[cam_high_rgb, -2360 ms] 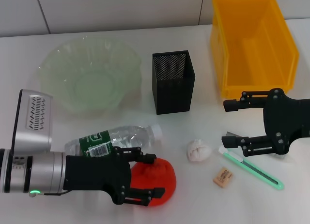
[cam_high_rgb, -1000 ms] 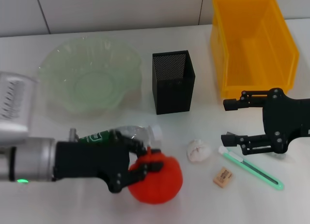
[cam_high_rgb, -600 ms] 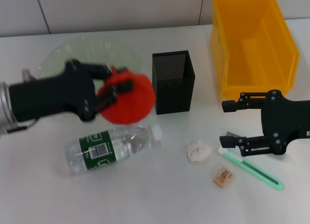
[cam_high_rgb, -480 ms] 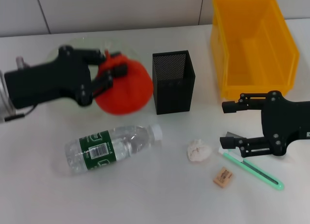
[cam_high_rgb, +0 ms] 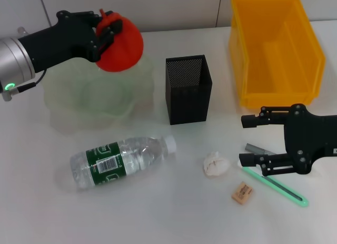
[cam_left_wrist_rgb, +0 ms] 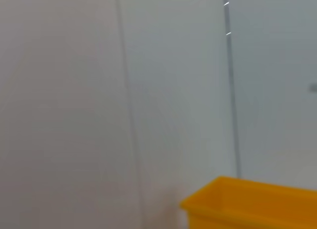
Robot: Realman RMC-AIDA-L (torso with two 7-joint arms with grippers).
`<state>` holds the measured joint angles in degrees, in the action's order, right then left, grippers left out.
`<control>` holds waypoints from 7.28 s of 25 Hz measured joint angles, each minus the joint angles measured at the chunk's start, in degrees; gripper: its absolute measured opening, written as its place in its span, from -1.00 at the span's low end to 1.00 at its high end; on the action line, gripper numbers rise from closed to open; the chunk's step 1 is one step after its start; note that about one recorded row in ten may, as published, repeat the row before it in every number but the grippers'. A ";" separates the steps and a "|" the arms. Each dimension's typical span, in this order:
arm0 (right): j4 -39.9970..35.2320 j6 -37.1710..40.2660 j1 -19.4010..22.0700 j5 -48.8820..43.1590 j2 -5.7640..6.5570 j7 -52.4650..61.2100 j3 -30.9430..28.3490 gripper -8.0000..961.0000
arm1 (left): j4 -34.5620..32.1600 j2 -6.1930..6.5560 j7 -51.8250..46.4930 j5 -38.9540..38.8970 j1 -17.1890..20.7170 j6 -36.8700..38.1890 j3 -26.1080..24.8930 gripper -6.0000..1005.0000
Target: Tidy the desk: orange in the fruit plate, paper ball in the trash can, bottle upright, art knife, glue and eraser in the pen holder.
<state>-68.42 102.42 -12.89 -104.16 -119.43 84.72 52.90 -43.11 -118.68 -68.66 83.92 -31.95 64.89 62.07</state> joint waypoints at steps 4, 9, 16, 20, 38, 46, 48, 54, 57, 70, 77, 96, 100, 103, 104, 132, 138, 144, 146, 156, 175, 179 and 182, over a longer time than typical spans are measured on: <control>0.58 0.04 0.03 0.33 0.03 -0.49 0.01 0.58 | 1.19 -0.28 2.84 -0.01 -0.33 -6.15 1.06 -0.52; 0.98 0.12 0.05 0.91 -0.02 -0.54 0.07 0.58 | 3.86 -0.20 4.46 -0.01 -0.89 -9.56 1.24 -0.50; 1.36 0.15 -0.51 0.92 0.05 -0.59 0.00 0.58 | 6.39 -0.24 6.35 -0.01 -0.91 -13.71 0.93 -0.48; 1.36 0.14 -0.60 0.92 0.07 -0.61 0.00 0.58 | 6.60 -0.34 7.20 -0.01 -1.07 -15.49 1.15 -0.47; -0.39 -2.90 -1.22 -2.45 0.41 5.70 -2.99 0.57 | 3.41 -0.14 2.71 -1.29 0.42 -10.64 1.78 0.60; -3.26 -6.22 -7.40 -16.77 0.32 18.91 -2.01 0.58 | -5.81 0.16 -2.33 -1.03 6.89 9.95 1.83 0.63; -3.67 -5.90 -9.45 -20.37 0.32 22.11 -1.05 0.58 | -7.22 0.14 -2.42 -1.11 8.27 13.68 1.83 0.63; -6.29 -6.36 -12.69 -25.72 0.40 29.91 4.33 0.58 | -10.88 0.10 -3.35 -1.28 10.96 20.28 3.66 0.63; -7.16 -5.99 -14.81 -29.25 0.41 33.39 6.71 0.58 | -12.18 0.15 -3.43 -1.28 11.77 21.58 5.33 0.63; -6.68 -8.85 -18.76 -35.51 0.20 42.80 18.76 0.58 | -13.28 0.01 -3.44 -1.34 13.09 22.08 7.06 0.63; -3.07 -11.51 -19.78 -35.79 0.17 42.88 21.10 0.58 | -13.61 0.00 -3.50 -1.33 13.01 22.14 7.30 0.63; 4.01 -18.10 -22.84 -35.94 0.08 42.45 27.51 0.56 | -13.67 0.03 -4.20 -1.06 12.03 22.17 8.06 0.63; 4.85 -18.45 -23.20 -35.86 0.03 42.61 28.18 0.55 | -13.67 0.09 -4.20 -0.99 12.04 22.11 8.06 0.63; 5.28 -18.86 -23.39 -35.81 -0.02 43.06 28.22 0.55 | -13.67 0.11 -4.20 -0.90 12.05 22.04 8.06 0.63; 5.32 -19.15 -23.40 -35.80 -0.02 43.31 28.22 0.54 | -13.67 0.11 -4.20 -0.90 12.05 22.04 8.06 0.63; 1.23 -20.58 -20.44 -35.87 0.18 46.67 27.10 -0.19 | -13.67 0.12 -4.20 -0.87 12.70 22.22 8.68 0.63; -14.93 -18.20 -13.24 -35.47 0.08 49.45 26.89 -0.22 | -13.67 0.11 -4.20 -0.86 12.75 22.21 8.70 0.63; -29.67 -16.69 -6.94 -34.73 -0.18 51.07 24.82 -0.31 | -13.51 0.10 -4.20 -0.86 12.24 22.06 8.68 0.63; -33.55 -16.74 -5.11 -32.94 -0.27 50.76 21.58 -0.31 | -13.32 0.05 -4.20 -0.86 11.92 21.84 8.68 0.63; -32.73 -26.18 -2.31 -30.22 -0.26 42.70 12.65 -0.32 | -12.86 -0.15 -4.11 -0.87 11.53 21.25 9.12 0.63; -10.65 -50.59 -5.25 -22.09 0.29 27.53 10.11 -0.34 | -12.86 -0.06 -4.29 -1.22 11.26 20.17 11.64 0.62; -7.29 -50.96 -6.58 -18.39 0.33 24.70 7.67 -0.34 | -12.86 -0.06 -4.29 -1.22 11.28 20.17 11.67 0.62; -6.69 -51.12 -6.76 -17.33 0.30 23.53 6.97 -0.29 | -12.87 -0.06 -4.29 -1.22 11.29 20.18 11.67 0.62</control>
<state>-75.12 51.30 -19.65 -121.49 -119.14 108.25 59.87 -55.98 -118.74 -72.95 82.69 -20.66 85.07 73.74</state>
